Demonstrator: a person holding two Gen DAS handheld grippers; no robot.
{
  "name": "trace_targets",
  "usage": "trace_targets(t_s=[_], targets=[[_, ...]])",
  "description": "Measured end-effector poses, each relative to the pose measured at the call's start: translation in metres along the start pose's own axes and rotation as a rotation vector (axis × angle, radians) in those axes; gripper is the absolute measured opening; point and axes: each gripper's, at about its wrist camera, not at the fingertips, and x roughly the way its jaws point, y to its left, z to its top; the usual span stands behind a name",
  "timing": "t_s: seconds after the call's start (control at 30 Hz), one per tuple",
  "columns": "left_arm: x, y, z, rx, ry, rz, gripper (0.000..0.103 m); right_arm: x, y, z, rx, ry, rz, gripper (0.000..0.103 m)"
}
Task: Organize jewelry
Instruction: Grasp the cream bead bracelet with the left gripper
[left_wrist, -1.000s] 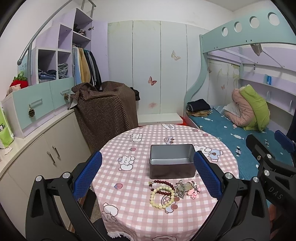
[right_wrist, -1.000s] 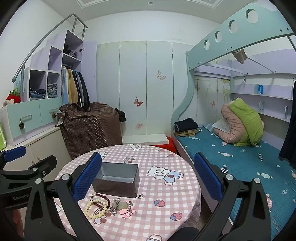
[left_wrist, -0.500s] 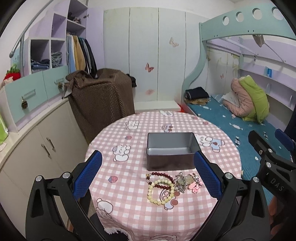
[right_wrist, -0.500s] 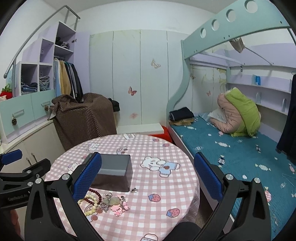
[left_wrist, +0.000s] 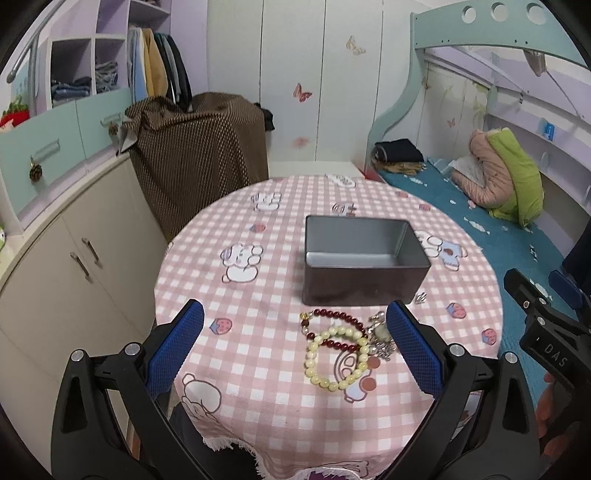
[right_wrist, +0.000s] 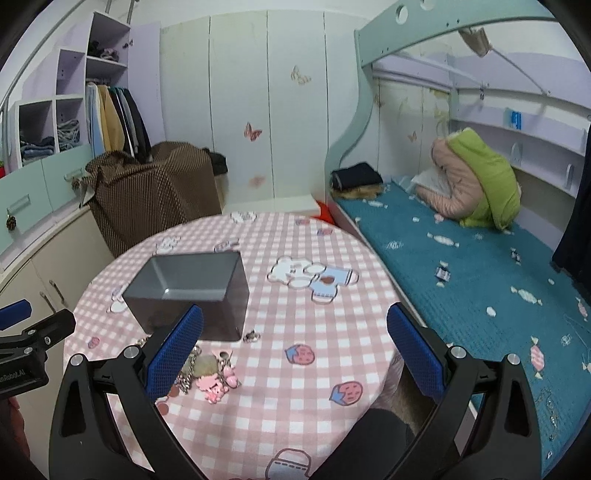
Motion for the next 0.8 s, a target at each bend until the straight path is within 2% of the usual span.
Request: trace_targets(t_s=[0.3, 0.47, 0.57, 0.8], targets=[[0.037, 0.008, -0.02, 0.02, 0.082, 0.009, 0.098, 0.035, 0.005, -0.026, 0.053, 0.104, 0.094, 0.095], [0.055, 0.015, -0.034, 0.004, 0.103, -0.054, 0.098, 0.044, 0.003, -0.039, 0.131, 0.116, 0.182, 0.095], [0.065, 0.014, -0.041, 0.008, 0.119, -0.064, 0.098, 0.048, 0.006, -0.043, 0.131, 0.127, 0.152, 0.095], [0.087, 0.013, -0.048, 0.027, 0.141, -0.027, 0.097, 0.049, 0.02, -0.05, -0.028, 0.091, 0.066, 0.096]])
